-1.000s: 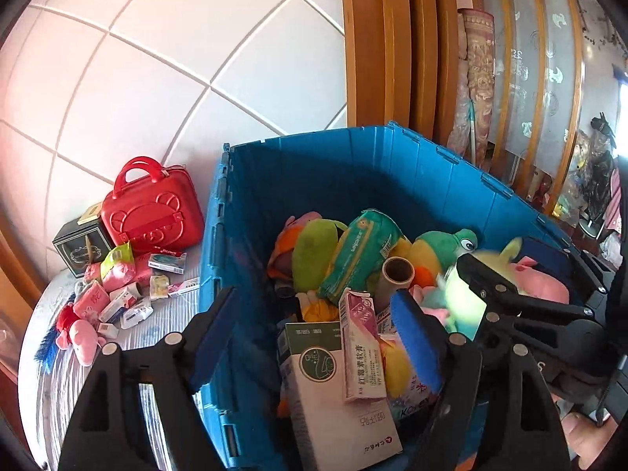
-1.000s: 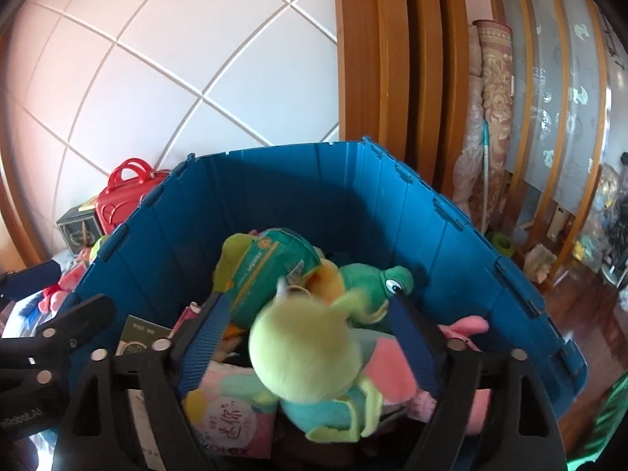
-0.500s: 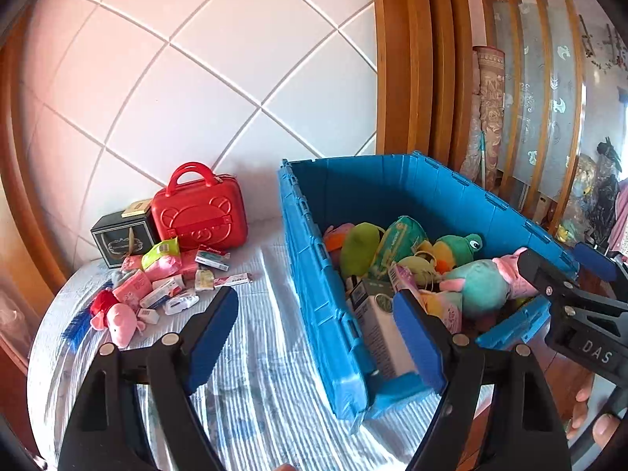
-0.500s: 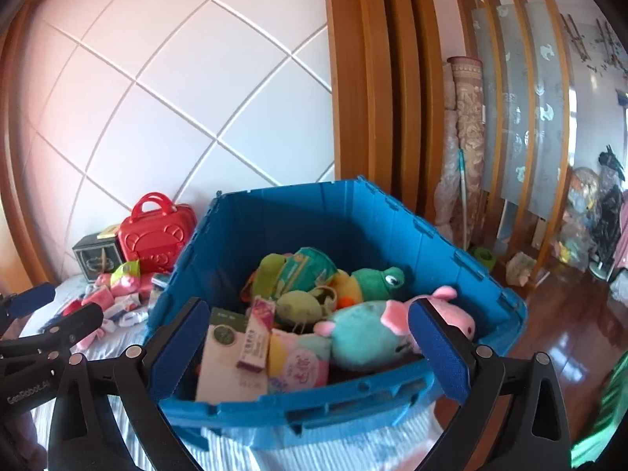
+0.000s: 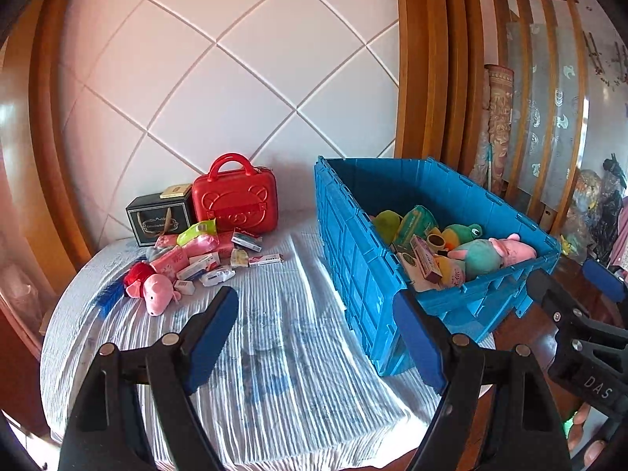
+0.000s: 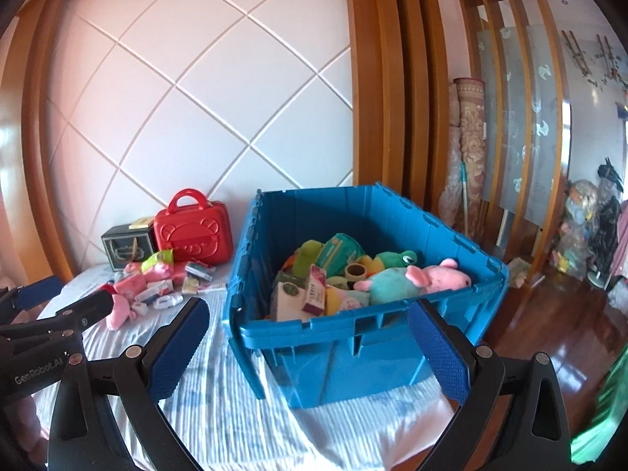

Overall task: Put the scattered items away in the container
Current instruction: 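Withdraw both tools from the crate and pull back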

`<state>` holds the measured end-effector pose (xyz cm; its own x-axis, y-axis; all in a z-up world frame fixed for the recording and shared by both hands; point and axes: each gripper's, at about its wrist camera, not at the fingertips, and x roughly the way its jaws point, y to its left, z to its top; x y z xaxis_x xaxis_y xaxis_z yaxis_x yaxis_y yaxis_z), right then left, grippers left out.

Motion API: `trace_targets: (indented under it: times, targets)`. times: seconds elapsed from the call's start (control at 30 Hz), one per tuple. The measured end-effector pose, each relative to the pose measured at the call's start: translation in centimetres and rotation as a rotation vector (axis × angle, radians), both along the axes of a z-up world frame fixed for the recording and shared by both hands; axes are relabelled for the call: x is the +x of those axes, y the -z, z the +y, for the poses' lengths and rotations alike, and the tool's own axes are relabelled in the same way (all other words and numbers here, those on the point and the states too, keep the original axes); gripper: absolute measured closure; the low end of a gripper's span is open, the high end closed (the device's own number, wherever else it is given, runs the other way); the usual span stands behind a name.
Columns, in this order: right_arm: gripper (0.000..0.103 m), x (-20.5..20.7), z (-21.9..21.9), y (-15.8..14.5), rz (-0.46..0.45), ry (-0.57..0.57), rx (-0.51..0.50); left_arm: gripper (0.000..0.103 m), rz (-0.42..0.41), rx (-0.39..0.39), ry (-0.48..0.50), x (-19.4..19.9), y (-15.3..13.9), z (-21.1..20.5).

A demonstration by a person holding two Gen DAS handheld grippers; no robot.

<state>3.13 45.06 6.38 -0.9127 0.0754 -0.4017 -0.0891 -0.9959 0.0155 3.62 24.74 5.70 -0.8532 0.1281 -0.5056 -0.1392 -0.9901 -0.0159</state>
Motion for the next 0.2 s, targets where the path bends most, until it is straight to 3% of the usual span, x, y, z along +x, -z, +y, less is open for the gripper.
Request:
trace_targets:
  times: [0.2]
  targets:
    - [0.0,0.49,-0.67,-0.32,0.005,0.001,-0.005,0.022,0.021,0.004,-0.038,1.11,-0.45,-0.95]
